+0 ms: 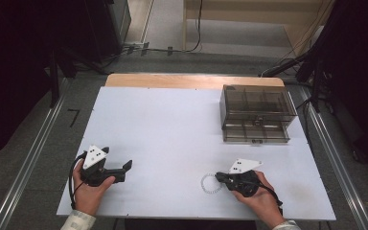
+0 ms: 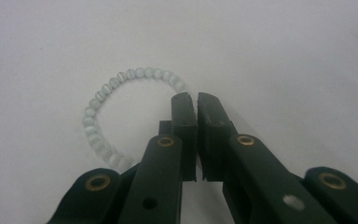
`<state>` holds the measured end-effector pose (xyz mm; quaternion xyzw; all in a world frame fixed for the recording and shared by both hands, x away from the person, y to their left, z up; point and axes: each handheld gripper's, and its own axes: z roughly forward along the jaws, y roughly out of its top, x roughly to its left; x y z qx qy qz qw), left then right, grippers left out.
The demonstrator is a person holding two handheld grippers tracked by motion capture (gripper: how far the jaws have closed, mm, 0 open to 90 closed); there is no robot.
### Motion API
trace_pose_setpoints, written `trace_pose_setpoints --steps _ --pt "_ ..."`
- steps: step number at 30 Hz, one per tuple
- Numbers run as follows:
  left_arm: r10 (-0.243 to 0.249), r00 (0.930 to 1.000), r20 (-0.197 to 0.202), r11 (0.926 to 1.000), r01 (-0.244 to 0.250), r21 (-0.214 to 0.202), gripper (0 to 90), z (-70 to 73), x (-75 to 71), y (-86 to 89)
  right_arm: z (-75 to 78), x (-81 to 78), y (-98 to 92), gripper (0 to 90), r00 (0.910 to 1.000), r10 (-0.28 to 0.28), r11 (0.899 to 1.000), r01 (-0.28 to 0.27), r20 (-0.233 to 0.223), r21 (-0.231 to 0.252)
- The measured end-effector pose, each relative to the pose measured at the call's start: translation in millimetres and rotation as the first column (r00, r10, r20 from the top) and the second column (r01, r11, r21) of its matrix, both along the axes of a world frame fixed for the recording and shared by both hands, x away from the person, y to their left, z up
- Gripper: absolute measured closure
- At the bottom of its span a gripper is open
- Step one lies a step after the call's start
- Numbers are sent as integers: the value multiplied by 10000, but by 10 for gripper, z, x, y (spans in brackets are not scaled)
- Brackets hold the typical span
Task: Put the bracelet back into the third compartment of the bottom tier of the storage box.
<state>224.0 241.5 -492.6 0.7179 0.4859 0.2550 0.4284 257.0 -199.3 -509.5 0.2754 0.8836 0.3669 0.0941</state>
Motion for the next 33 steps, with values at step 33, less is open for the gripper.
trace_pose_setpoints --steps 33 --pt "12 10000 6 10000 -12 -5 29 7 -15 6 353 44 -337 851 9953 -927 9806 865 274 1761"
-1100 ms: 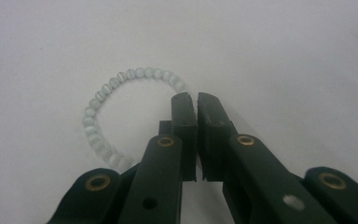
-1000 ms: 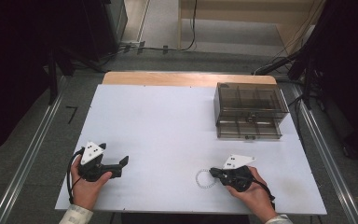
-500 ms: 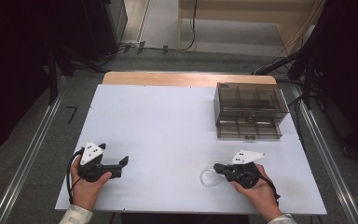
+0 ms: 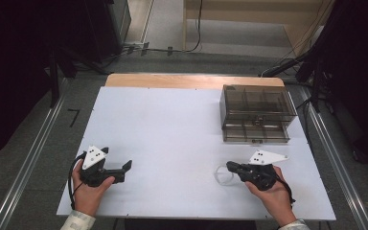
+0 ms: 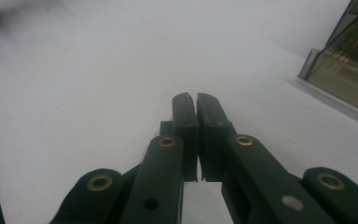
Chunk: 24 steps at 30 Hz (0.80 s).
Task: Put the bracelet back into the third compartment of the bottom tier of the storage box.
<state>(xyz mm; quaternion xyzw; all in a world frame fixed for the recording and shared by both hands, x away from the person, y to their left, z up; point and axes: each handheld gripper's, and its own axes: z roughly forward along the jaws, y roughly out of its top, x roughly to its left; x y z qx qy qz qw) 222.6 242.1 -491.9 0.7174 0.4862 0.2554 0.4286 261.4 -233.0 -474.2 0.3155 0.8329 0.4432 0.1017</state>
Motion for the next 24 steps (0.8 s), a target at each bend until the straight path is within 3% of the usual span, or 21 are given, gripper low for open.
trace_pose_setpoints --steps 14,24 --pt "-31 10000 -12 10000 31 25 29 -2 1 -4 97 40 -161 852 9935 -1025 9944 1010 492 306" --pt "-53 10000 -21 10000 53 42 29 -6 7 -8 132 89 -254 852 9889 -1350 9902 1324 626 438"
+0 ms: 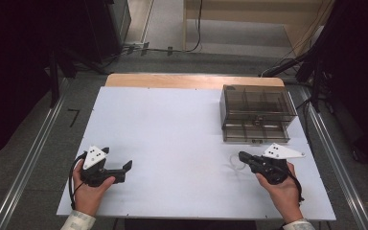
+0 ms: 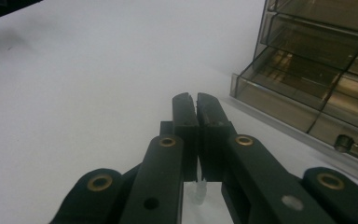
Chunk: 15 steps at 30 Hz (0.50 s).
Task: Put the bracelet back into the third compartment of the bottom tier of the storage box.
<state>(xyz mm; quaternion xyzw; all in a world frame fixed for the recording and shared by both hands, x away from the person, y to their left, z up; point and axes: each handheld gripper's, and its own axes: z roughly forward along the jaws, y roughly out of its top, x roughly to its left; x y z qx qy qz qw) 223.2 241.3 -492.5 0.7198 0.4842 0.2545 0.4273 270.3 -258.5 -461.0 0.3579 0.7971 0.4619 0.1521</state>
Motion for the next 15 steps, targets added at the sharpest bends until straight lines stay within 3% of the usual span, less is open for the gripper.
trace_pose_setpoints --steps 15 --pt "-10 10000 -26 10000 10 32 29 -3 3 -5 86 107 -158 851 9952 -844 9955 821 490 464"
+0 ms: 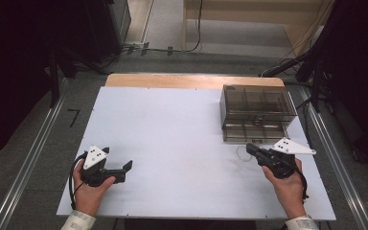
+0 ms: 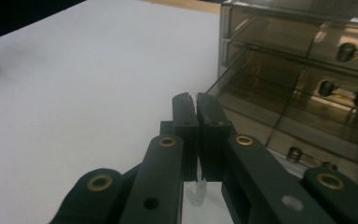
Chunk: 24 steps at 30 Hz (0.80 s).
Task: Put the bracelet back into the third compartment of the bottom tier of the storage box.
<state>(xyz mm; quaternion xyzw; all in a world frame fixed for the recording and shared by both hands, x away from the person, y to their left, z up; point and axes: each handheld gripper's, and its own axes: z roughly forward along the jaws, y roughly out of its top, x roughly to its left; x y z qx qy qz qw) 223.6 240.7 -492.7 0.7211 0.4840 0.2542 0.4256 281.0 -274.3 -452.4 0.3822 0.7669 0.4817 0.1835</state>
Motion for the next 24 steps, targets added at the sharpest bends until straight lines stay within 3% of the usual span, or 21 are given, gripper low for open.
trace_pose_setpoints --steps 5,15,24 --pt "9 10000 8 10000 -9 -4 29 1 -2 5 25 79 -92 851 9987 -500 9985 497 116 223" --pt "14 10000 18 10000 -14 -9 29 2 -2 4 82 141 -107 851 9955 -859 9956 844 392 405" --pt "1 10000 35 10000 -1 -17 29 3 -4 7 111 223 -270 851 9807 -1869 9803 1824 571 760"
